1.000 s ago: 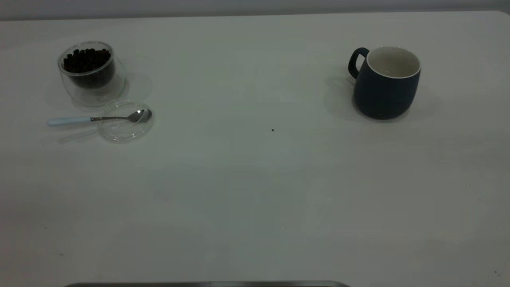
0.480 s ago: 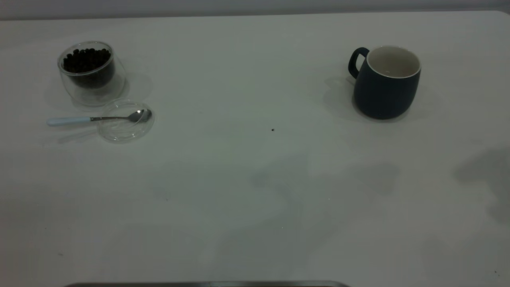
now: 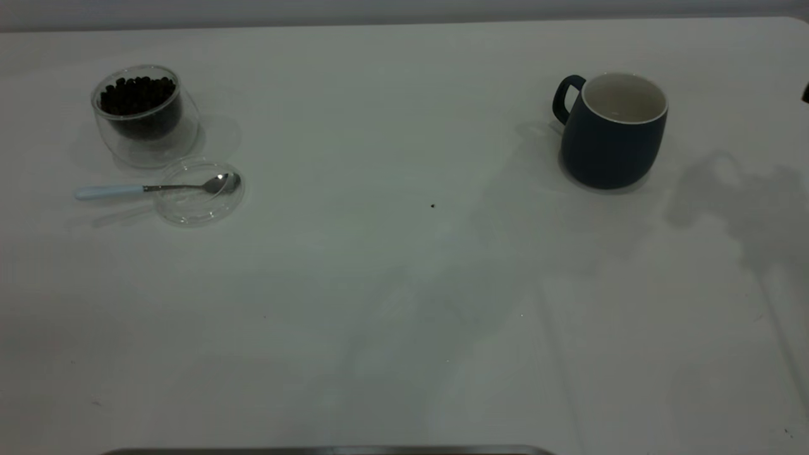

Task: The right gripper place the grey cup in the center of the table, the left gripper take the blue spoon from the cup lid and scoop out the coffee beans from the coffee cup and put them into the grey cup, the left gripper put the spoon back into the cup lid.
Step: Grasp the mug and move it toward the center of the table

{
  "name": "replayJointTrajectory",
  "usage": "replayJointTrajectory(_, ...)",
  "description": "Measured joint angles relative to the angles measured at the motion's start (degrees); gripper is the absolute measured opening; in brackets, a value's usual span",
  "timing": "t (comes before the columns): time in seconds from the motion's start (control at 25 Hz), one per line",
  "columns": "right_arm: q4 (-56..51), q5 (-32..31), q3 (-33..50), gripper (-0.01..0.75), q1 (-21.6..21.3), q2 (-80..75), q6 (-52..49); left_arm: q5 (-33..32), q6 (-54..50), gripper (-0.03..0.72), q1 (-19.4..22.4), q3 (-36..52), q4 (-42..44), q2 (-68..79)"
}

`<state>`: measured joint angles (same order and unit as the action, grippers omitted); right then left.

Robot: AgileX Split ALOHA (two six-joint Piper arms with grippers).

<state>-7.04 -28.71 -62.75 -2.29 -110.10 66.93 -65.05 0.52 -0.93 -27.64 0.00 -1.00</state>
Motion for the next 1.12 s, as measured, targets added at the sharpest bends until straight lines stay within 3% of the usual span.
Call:
replayJointTrajectory(0.2,0.4,1.9,-5.0,0.459,0.0,-7.2,10.5,0.0,0.0,0.59,0.0,0.0,0.0,0.0)
replayJointTrajectory(0.4,0.3,2.3,-11.0,0.459,0.2,-14.4,14.1,0.0,0.0,0.59,0.0,0.0,0.0,0.0)
replayJointTrajectory(0.76,0.4,2.5,-22.6,0.459,5.0,-25.0,20.1,0.0,-0.1,0.59,0.0,0.0,0.0,0.0)
replayJointTrajectory(1.12,0.8,2.2,-25.7,0.459,9.2,-27.4,21.5,0.0,-0.1,0.59,0.0,0.0,0.0,0.0)
